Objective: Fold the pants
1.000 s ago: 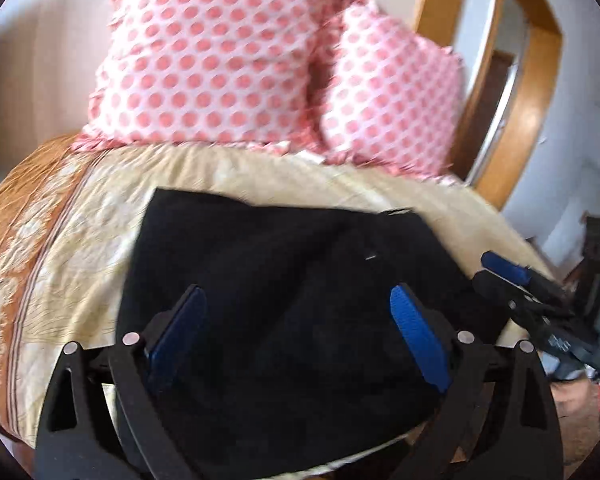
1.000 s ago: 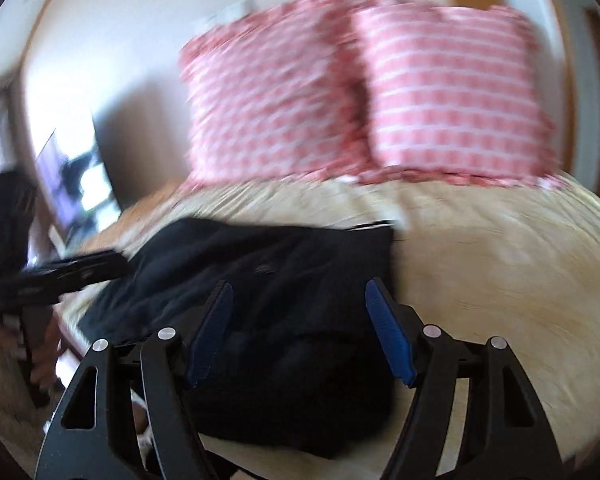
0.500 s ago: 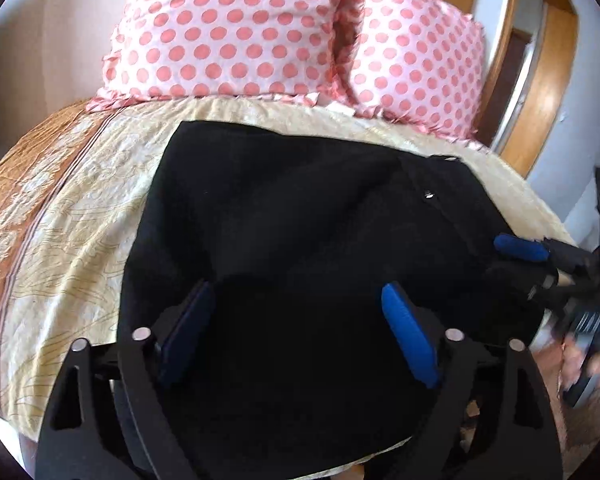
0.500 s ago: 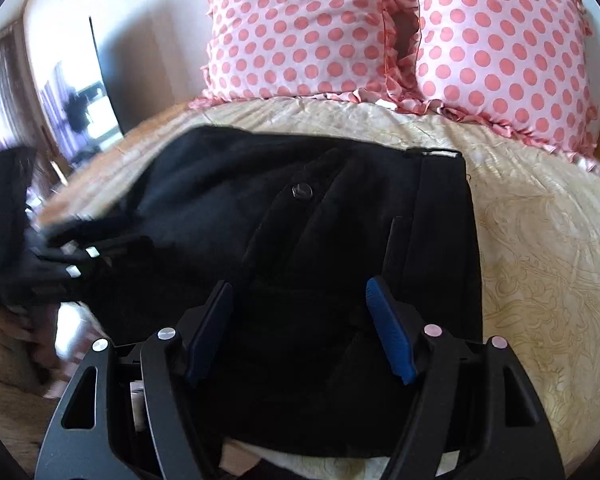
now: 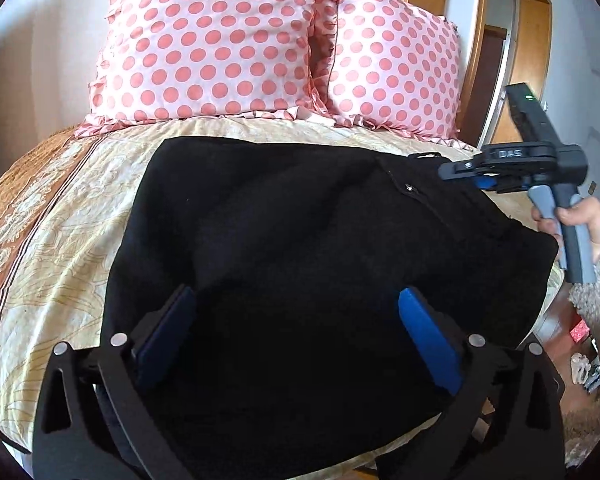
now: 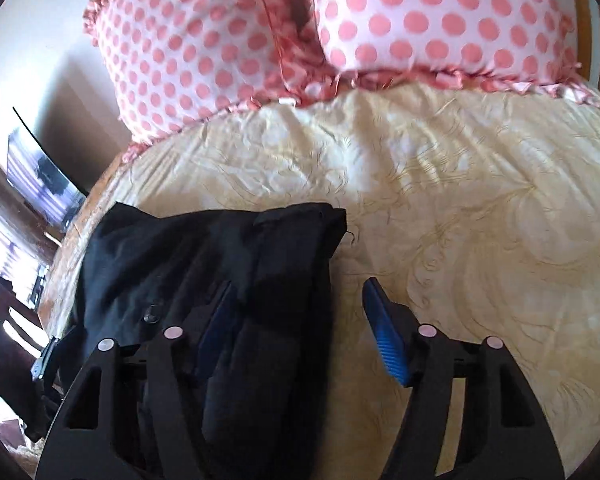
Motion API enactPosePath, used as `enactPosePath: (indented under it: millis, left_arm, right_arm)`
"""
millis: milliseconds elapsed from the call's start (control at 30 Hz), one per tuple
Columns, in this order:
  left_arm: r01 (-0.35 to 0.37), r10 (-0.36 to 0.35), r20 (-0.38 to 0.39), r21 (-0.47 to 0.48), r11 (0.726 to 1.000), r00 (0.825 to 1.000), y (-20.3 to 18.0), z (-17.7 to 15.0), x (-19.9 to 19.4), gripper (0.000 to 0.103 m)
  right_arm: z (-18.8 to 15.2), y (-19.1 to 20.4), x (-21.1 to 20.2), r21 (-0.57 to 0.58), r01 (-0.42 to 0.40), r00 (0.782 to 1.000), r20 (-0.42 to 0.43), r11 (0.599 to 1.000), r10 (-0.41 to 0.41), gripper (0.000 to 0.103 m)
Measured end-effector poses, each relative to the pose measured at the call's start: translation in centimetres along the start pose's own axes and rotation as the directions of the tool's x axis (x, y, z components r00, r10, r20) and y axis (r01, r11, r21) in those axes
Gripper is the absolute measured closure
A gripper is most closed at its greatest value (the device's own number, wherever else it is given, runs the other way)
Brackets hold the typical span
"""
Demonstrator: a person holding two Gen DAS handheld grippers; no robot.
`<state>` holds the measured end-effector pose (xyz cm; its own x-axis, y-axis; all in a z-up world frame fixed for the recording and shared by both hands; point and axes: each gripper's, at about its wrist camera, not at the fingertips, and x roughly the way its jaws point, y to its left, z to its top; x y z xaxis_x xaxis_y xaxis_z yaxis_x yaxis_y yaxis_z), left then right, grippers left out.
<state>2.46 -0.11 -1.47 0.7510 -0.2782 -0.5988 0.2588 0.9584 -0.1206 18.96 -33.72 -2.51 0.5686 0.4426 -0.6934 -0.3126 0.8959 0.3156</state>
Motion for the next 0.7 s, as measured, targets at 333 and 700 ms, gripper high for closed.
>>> enactPosePath:
  millis: [333,700]
  left_arm:
    - [-0.002,0.002,0.013,0.010,1.000,1.000,-0.1,-0.1,0.1,0.002]
    - [-0.009,0.009,0.013,0.015,1.000,1.000,-0.2,-0.2,0.3,0.002]
  right_arm:
    - [-0.1,0.9,0.9,-0.080,-0.036,0.999,0.003,0.996,0.036,0.058]
    - [-1.4,4.6,-1.2,-0.307,0.076,0.993,0.110,0.949,-0.044,0.083]
